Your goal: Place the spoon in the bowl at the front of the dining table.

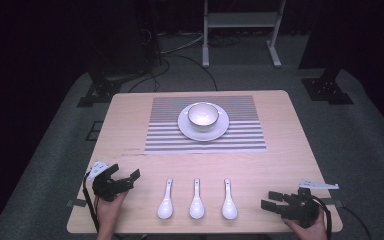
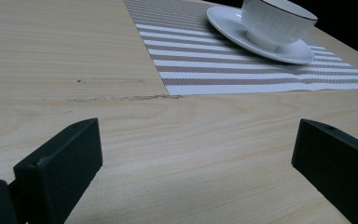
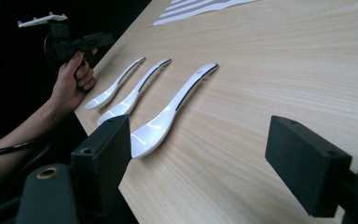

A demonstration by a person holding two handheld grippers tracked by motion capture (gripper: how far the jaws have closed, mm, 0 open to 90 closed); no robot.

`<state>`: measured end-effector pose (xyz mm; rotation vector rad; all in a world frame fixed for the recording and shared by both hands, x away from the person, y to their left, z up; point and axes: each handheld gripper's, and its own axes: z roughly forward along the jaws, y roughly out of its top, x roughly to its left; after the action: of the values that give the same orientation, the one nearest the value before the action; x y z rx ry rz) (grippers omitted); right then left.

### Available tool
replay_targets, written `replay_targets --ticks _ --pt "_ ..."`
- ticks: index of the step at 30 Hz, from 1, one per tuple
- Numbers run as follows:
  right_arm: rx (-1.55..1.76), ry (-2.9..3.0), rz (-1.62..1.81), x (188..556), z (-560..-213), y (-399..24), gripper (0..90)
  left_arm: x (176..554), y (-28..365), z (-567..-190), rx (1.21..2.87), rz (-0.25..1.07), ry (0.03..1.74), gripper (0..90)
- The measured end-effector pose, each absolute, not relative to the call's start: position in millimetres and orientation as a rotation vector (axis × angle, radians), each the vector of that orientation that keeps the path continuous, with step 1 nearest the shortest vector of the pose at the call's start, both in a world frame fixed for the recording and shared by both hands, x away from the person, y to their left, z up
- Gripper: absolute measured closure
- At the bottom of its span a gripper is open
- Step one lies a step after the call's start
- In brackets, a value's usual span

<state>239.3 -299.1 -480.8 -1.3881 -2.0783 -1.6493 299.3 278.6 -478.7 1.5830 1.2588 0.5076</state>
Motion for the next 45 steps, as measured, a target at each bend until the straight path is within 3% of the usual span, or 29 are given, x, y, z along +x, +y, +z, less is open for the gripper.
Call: replay_targets --ticks 45 --pt "-1.203 -2.125 -1.471 294.4 -468.1 -221.0 22.8 299.3 277.7 -478.6 1.585 0.512 1.257 0.3"
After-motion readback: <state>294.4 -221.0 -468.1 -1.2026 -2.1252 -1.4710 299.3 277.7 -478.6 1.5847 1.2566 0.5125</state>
